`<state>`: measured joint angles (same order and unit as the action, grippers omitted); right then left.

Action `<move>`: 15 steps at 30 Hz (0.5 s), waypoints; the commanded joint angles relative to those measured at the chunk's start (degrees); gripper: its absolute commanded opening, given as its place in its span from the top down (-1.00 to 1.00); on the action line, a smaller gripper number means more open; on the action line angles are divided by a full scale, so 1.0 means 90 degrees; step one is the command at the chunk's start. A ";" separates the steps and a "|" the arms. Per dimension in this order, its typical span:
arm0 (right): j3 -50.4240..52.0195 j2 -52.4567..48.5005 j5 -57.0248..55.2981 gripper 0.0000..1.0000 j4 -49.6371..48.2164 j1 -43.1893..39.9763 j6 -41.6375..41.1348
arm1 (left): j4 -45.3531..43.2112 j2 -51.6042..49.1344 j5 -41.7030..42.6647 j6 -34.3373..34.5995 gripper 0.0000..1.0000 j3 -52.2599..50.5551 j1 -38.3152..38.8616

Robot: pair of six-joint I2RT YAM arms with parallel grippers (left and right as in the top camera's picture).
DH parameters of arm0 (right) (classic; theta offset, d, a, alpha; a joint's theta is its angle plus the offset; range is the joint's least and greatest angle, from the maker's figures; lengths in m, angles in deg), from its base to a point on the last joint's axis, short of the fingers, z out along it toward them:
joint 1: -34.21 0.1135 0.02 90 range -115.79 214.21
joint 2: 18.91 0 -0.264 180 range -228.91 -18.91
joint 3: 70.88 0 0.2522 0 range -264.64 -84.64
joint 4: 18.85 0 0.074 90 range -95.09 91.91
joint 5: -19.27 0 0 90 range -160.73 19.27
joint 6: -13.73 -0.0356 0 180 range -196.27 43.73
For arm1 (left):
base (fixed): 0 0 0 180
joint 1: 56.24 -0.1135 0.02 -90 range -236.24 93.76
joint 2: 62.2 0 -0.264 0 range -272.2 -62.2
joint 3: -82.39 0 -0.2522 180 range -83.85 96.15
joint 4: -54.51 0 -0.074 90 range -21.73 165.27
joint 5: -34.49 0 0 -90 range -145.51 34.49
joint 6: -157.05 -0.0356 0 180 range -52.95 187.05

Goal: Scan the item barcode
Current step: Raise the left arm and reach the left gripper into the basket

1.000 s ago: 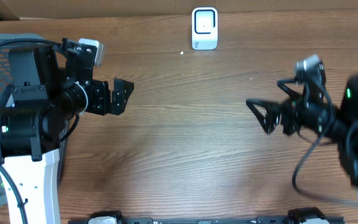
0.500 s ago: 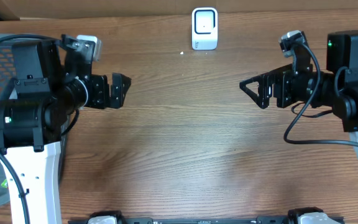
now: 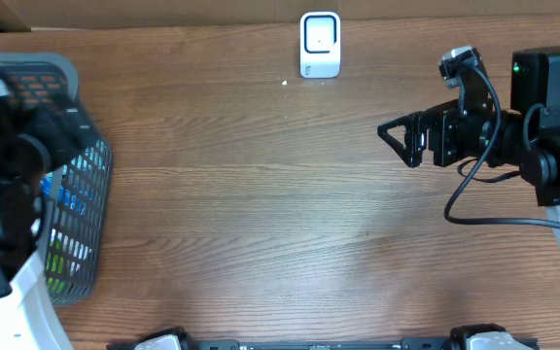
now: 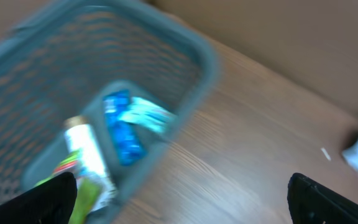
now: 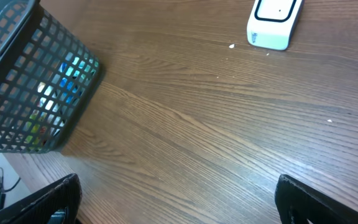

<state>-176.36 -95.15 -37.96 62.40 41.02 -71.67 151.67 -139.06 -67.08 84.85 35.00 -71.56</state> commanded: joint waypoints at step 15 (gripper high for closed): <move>-0.0185 -0.0223 -0.0080 -1.00 -0.0012 0.0034 -0.0044 | 0.0471 -0.2312 0.0741 0.0593 -1.00 0.0126 -0.2744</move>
<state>-176.36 -96.90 -38.24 62.29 41.02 -71.80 155.56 -156.72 -63.21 89.44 35.57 -96.10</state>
